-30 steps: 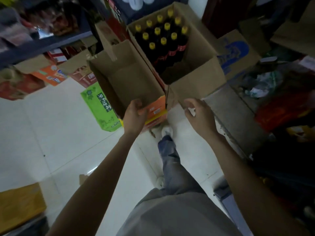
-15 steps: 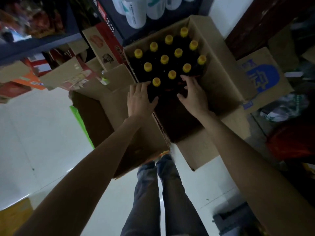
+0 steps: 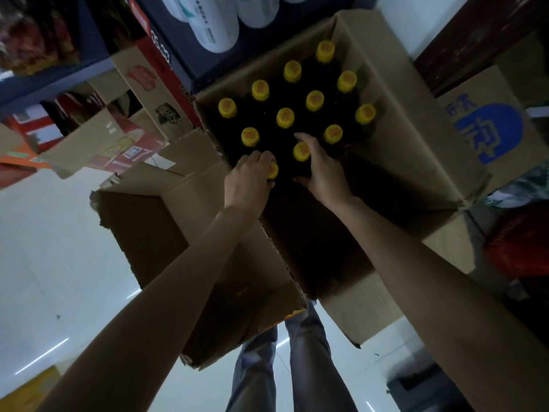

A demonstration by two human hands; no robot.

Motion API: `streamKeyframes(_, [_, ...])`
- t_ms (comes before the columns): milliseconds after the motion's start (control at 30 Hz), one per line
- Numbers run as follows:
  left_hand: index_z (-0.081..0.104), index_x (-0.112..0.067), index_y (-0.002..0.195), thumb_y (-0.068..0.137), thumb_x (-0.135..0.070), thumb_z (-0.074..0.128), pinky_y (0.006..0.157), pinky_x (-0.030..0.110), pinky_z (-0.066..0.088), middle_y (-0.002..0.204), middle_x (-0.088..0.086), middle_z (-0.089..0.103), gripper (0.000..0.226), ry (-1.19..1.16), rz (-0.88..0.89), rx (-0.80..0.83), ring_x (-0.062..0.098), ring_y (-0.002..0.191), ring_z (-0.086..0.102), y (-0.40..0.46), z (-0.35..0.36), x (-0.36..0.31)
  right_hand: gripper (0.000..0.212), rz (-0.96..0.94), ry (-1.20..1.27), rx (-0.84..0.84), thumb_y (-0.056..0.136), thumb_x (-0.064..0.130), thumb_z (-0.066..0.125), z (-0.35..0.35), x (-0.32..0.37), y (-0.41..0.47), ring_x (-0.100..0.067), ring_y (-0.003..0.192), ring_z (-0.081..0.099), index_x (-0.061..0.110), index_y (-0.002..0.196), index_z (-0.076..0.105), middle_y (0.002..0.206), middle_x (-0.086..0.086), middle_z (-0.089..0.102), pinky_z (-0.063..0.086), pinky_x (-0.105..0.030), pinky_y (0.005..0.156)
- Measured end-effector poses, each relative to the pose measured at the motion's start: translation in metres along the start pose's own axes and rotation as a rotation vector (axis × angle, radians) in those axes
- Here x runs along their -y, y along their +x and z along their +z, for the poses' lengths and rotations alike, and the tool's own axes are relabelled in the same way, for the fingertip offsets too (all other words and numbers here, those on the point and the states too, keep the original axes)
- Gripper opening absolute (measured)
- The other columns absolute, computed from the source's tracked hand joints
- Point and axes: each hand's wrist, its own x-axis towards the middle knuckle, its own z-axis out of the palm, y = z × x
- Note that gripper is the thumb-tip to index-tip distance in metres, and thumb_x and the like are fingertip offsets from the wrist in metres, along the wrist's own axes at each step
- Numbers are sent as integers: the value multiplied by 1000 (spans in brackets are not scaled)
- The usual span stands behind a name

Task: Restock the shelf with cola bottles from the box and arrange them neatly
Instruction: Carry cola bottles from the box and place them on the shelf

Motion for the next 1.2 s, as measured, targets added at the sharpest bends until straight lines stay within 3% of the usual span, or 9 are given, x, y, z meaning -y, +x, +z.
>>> streamKeyframes(200, [52, -16, 116, 80, -23, 73, 74, 36, 45, 113, 3, 57, 43, -10, -8, 27, 24, 105, 56, 0, -6, 2, 58, -50, -94, -63, 68, 20, 84, -7, 5, -10, -29, 107, 61, 11, 119, 57, 124, -4, 57, 56, -47, 73])
streamKeyframes(333, [58, -15, 109, 75, -25, 77, 73, 37, 49, 107, 1, 58, 40, -159, 53, -32, 20, 99, 56, -21, -21, 7, 60, -64, -52, -223, 61, 27, 88, -31, 30, -46, -25, 106, 58, 12, 113, 61, 112, -4, 62, 51, -42, 87])
streamKeyframes(433, [63, -14, 104, 72, -23, 80, 72, 13, 40, 104, -3, 61, 37, -340, 79, -195, 6, 94, 52, -53, -48, 5, 58, -55, -12, -399, 63, 34, 84, -59, 59, -81, -23, 109, 50, 9, 111, 63, 110, -7, 61, 43, -35, 95])
streamKeyframes(533, [63, -10, 107, 73, -13, 79, 87, 15, 44, 106, -4, 60, 37, -718, 248, -229, 4, 100, 56, -87, -82, -6, 59, 82, 239, -503, 67, 23, 86, -84, 90, -123, -24, 111, 55, 2, 116, 60, 116, -13, 53, 49, -33, 95])
streamKeyframes(667, [56, -10, 116, 83, -13, 67, 99, 35, 45, 118, 3, 58, 35, -1046, 434, -73, 18, 118, 55, -125, -121, -27, 56, 157, 314, -575, 70, 20, 84, -111, 126, -182, -16, 114, 53, 18, 117, 54, 121, -10, 53, 47, -30, 97])
streamKeyframes(833, [57, -25, 121, 88, -20, 58, 102, 34, 43, 125, -2, 59, 33, -947, 645, 187, 16, 121, 54, -165, -139, -58, 59, 334, 372, -745, 70, 18, 84, -117, 167, -266, 17, 104, 50, 20, 119, 51, 112, 22, 55, 38, -5, 89])
streamKeyframes(900, [57, -30, 117, 87, -24, 58, 97, 28, 44, 120, -5, 62, 30, -896, 662, 289, 12, 113, 58, -182, -133, -71, 58, 398, 412, -854, 70, 26, 83, -109, 174, -301, 7, 102, 56, 19, 118, 51, 109, 22, 57, 44, -13, 89])
streamKeyframes(1033, [58, -18, 113, 87, -26, 59, 99, 33, 44, 112, -8, 66, 26, -891, 720, 435, 17, 111, 60, -217, -110, -100, 59, 549, 463, -1068, 71, 28, 82, -85, 184, -375, -12, 103, 60, 24, 118, 46, 109, 5, 62, 48, -26, 91])
streamKeyframes(1200, [61, -22, 106, 81, -33, 63, 96, 28, 44, 105, -11, 69, 27, -837, 805, 625, 13, 106, 62, -289, -73, -145, 53, 748, 508, -1301, 76, 36, 75, -54, 198, -474, 1, 105, 56, 45, 115, 41, 109, 26, 57, 45, -20, 92])
